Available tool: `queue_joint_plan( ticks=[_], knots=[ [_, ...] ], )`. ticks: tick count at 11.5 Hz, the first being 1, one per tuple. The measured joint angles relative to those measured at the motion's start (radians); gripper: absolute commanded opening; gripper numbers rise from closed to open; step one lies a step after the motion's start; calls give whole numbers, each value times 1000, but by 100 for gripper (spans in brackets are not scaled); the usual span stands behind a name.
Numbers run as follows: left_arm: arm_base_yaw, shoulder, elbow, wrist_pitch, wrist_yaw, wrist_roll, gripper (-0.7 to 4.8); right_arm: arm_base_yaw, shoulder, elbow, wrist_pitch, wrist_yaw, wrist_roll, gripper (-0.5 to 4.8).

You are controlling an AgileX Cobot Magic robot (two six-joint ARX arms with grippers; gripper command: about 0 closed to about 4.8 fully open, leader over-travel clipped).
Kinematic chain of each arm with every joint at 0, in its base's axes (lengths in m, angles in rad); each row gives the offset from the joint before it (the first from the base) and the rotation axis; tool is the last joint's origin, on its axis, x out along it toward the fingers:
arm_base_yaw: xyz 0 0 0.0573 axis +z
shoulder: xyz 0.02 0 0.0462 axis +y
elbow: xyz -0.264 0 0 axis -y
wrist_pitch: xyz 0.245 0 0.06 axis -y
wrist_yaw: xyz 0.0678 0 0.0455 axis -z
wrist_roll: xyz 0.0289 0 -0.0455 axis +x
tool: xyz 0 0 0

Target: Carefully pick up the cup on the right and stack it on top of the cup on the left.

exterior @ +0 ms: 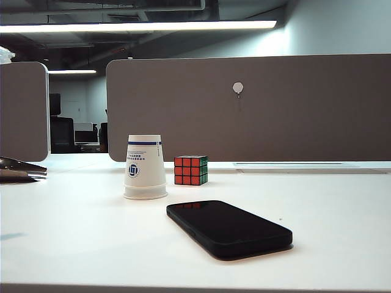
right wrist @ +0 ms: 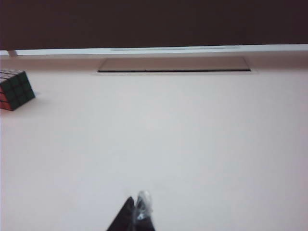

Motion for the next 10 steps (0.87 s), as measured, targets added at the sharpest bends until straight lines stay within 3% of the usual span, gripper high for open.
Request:
queue_joint_plan(
  ticks=[10],
  knots=[
    [0, 0, 0, 0, 0, 0, -5, 0, 0, 0, 55, -21, 0, -1]
  ],
)
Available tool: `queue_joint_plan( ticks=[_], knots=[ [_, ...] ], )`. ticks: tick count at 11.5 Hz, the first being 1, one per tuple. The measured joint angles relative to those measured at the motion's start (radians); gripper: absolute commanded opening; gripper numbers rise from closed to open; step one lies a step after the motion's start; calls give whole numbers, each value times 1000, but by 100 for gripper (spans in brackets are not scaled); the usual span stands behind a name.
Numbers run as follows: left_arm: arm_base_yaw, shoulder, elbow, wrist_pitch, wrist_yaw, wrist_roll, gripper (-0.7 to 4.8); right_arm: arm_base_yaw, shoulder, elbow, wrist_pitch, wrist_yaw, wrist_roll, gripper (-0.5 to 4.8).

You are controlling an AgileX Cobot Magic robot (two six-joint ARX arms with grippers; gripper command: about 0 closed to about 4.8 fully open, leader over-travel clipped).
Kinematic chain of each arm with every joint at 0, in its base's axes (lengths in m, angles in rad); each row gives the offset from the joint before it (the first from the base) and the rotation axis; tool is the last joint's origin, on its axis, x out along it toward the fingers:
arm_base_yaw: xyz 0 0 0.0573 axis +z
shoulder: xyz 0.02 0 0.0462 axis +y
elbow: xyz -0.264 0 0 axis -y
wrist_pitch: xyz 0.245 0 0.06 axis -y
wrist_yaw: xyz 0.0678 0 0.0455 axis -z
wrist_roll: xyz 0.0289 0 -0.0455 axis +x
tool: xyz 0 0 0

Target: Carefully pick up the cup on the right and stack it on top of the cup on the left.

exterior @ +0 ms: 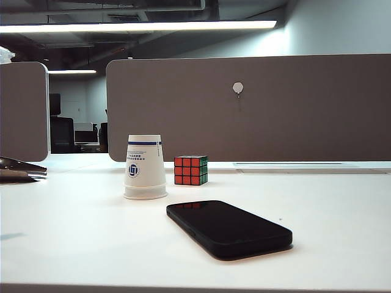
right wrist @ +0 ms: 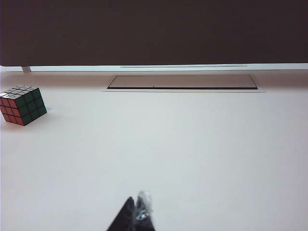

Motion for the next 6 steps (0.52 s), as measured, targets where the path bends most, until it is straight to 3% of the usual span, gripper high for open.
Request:
queue_joint_plan(
  ticks=[6],
  knots=[
    [0, 0, 0, 0, -33, 0, -5, 0, 0, 0, 0, 0, 0, -1]
  ],
)
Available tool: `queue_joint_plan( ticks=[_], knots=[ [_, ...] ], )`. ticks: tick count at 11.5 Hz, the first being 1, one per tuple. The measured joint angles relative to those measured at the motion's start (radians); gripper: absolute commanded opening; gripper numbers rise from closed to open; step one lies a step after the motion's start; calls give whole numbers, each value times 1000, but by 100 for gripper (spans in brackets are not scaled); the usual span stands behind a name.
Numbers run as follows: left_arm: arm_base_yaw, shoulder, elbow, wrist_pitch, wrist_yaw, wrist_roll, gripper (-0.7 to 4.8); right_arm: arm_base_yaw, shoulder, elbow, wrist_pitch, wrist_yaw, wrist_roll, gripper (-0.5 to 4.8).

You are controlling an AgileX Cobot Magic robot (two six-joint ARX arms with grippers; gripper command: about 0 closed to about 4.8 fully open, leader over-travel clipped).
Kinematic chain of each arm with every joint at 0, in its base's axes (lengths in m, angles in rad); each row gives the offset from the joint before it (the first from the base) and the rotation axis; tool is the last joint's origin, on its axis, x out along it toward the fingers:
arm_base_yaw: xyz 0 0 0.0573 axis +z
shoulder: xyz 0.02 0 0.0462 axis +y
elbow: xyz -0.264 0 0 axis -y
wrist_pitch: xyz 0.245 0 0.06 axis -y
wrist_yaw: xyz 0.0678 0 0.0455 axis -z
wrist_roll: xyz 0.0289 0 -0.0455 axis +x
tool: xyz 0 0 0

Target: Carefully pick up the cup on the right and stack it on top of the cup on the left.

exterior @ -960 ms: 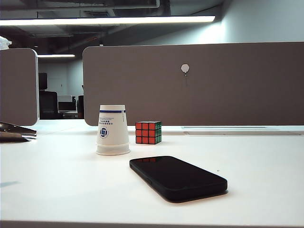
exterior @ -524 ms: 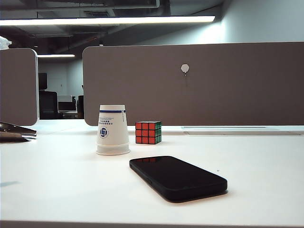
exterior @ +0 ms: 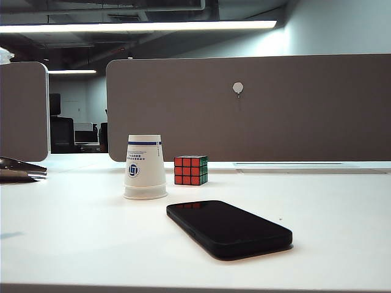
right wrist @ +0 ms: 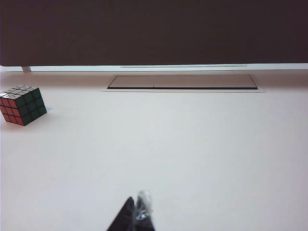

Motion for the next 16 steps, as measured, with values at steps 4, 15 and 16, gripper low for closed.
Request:
queue_joint_plan(
  ticks=[4, 15, 16],
  knots=[
    [0, 0, 0, -65, -174, 1, -5, 0, 0, 0, 0, 0, 0, -1],
    [0, 0, 0, -98, -454, 92, -5, 0, 0, 0, 0, 0, 0, -1],
    [0, 0, 0, -100, -465, 94, -5, 0, 0, 0, 0, 0, 0, -1]
  ],
)
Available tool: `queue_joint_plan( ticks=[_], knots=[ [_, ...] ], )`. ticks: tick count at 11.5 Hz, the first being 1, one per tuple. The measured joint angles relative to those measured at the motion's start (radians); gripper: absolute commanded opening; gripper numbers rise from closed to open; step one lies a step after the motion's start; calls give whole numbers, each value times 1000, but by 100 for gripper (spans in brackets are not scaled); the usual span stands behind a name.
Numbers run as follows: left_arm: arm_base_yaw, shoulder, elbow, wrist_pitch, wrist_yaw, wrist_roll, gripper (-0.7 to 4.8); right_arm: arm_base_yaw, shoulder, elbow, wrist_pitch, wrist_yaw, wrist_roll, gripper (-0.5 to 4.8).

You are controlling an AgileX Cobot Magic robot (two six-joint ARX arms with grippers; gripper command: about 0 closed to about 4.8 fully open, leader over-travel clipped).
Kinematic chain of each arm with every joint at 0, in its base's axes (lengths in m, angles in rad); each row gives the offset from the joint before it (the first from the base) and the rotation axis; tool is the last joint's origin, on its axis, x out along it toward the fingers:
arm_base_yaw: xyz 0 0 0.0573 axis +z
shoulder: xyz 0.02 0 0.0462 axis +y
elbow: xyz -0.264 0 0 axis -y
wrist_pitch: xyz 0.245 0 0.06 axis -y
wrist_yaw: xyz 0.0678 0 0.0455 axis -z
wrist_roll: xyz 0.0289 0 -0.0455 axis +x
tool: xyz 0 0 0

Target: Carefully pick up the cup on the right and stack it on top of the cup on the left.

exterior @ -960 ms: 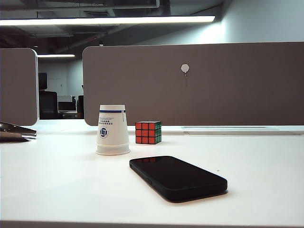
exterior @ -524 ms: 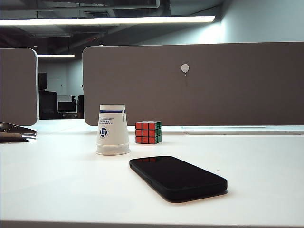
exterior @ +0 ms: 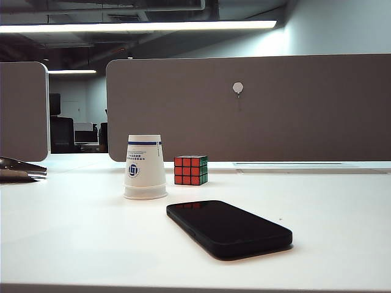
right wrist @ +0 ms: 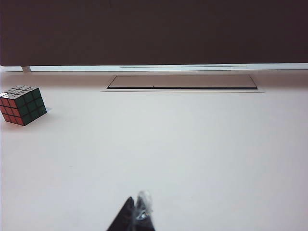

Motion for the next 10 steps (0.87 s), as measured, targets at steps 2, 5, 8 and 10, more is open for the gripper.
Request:
queue_joint_plan(
  ticks=[2, 5, 8, 10],
  knots=[
    [0, 0, 0, -42, -17, 0, -4, 0, 0, 0, 0, 0, 0, -1],
    [0, 0, 0, -42, -17, 0, -5, 0, 0, 0, 0, 0, 0, -1],
    [0, 0, 0, -42, -17, 0, -5, 0, 0, 0, 0, 0, 0, -1],
    [0, 0, 0, -42, -17, 0, -5, 0, 0, 0, 0, 0, 0, -1]
  ],
)
